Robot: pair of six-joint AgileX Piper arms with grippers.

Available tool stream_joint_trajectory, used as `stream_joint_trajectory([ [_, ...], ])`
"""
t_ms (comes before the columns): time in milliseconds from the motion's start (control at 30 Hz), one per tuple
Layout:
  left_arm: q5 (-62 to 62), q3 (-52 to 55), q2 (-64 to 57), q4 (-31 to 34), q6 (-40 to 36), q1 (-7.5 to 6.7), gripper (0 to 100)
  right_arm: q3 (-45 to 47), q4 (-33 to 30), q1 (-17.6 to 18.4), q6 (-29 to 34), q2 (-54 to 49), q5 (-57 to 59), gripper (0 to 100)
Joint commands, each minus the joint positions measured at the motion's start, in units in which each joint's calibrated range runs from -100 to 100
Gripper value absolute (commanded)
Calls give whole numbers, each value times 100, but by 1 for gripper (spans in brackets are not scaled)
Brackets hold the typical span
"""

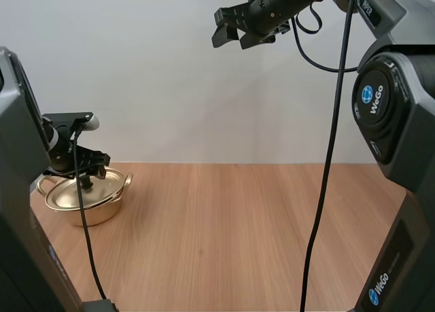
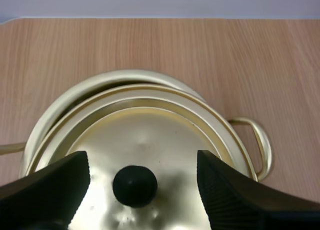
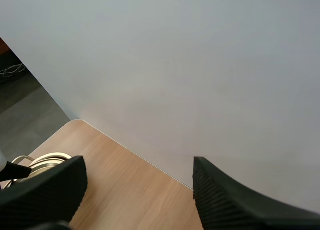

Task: Open the pot, put the car inside, and close it

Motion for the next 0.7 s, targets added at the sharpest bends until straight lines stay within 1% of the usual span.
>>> stream_joint_trajectory([
  [0,-182,4,-8,-125,3,-4,100,2,-5,1,-4,-3,0,100],
  [67,-345,-29,-8,-172,3,-4,100,2,-34,1,-22,-3,0,100],
  [233,-266,-219,-86,-201,3,-4,100,2,-268,1,-22,-3,0,100],
  [433,168,-410,-352,-287,3,-4,100,2,-348,1,-12,-3,0,100],
  [667,619,-410,-264,-287,3,-4,100,2,-348,1,-2,-3,0,100],
])
